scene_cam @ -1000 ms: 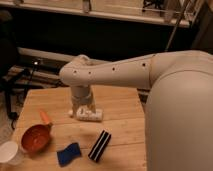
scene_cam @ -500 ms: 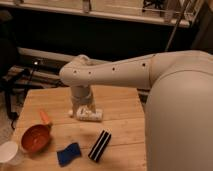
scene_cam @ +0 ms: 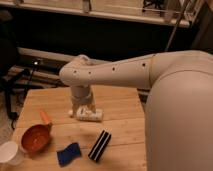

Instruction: Push the ceramic bowl across the table

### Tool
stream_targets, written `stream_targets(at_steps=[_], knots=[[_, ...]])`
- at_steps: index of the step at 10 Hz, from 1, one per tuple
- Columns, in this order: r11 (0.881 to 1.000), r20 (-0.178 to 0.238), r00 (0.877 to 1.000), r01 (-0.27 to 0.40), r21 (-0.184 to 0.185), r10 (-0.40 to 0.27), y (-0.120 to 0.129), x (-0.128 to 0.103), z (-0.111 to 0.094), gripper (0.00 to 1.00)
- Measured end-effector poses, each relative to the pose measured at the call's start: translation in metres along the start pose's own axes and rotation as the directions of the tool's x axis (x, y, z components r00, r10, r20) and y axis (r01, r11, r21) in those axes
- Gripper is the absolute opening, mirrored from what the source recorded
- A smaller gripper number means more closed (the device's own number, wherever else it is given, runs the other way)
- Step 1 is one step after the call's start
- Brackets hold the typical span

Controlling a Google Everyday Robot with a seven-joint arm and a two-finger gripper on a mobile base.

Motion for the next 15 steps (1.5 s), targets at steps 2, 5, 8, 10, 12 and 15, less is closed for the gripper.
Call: stream_targets(at_steps=[2, 5, 8, 10, 12, 15], knots=[[1.000, 0.000, 1.000, 0.000, 0.000, 0.000, 0.000, 0.000, 0.000, 0.65], [1.000, 0.000, 1.000, 0.000, 0.000, 0.000, 0.000, 0.000, 0.000, 0.65], [0.996, -0.040, 0.998, 0.053, -0.074, -0.056, 0.052, 0.026, 0.005, 0.65], [0.983, -0.073, 0.988, 0.126, -0.134, -0.136, 0.097, 0.054, 0.009, 0.65], [0.953, -0.095, 0.962, 0.236, -0.191, -0.257, 0.149, 0.085, 0.010, 0.65], [0.891, -0.101, 0.902, 0.388, -0.236, -0.419, 0.208, 0.118, 0.012, 0.65]])
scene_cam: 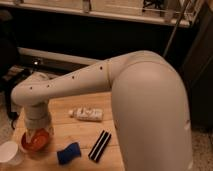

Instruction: Push the ceramic bowl across the table

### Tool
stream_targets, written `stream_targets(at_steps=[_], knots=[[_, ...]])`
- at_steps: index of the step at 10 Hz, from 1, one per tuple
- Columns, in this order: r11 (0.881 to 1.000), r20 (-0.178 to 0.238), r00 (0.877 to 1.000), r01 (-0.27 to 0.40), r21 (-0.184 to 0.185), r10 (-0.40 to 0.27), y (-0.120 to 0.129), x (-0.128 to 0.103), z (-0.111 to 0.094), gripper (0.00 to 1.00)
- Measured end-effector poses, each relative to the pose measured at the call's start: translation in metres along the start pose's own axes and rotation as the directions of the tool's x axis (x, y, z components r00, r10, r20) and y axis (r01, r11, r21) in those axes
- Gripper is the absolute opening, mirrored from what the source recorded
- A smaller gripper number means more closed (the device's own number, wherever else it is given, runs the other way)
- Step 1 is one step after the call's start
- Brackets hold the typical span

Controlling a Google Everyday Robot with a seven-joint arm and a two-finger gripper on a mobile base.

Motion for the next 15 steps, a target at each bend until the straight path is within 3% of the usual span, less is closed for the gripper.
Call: stream_targets(at_steps=[1, 3, 6, 8, 12, 15], knots=[[0.999, -0.017, 0.999, 0.047, 0.003, -0.047, 0.016, 0.003, 0.007, 0.65], [0.990, -0.071, 0.988, 0.138, 0.025, -0.136, 0.041, 0.011, 0.026, 0.53], [0.975, -0.160, 0.966, 0.214, 0.063, -0.202, 0.055, 0.022, 0.060, 0.22], [0.969, -0.191, 0.957, 0.235, 0.075, -0.218, 0.054, 0.023, 0.082, 0.04], [0.963, -0.130, 0.956, 0.269, 0.028, -0.263, 0.051, 0.004, 0.115, 0.00], [0.955, -0.098, 0.950, 0.297, -0.002, -0.296, 0.052, 0.002, 0.125, 0.00]])
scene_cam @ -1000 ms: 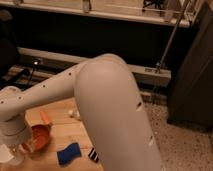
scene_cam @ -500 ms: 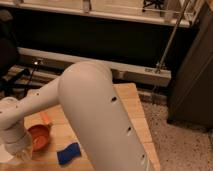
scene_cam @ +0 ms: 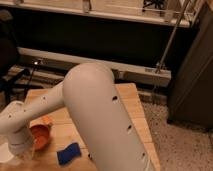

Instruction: Push the ceramic bowl across the table

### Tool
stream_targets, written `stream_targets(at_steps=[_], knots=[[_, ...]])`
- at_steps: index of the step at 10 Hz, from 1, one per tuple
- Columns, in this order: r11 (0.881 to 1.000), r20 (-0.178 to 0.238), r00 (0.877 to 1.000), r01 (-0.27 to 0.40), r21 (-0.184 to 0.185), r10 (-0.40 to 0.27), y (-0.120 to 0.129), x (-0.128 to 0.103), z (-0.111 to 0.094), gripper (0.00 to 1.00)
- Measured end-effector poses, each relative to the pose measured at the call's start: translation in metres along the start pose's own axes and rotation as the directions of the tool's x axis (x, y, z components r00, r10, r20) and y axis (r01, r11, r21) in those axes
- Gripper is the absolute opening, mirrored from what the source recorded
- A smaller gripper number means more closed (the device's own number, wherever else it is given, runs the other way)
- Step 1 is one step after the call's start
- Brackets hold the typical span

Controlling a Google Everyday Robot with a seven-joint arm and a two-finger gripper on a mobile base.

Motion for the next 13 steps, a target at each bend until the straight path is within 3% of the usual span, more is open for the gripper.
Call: stream_targets(at_steps=[3, 7, 10, 13], knots=[[0.999, 0.008, 0.999, 0.032, -0.004, -0.032, 0.004, -0.001, 0.005, 0.00], [1.000, 0.025, 1.000, 0.018, 0.009, -0.018, -0.003, -0.018, 0.008, 0.00], [0.998, 0.055, 0.998, -0.037, 0.057, 0.033, -0.031, -0.039, 0.008, 0.00], [0.987, 0.110, 0.988, -0.121, 0.106, 0.109, -0.065, -0.061, -0.002, 0.00]])
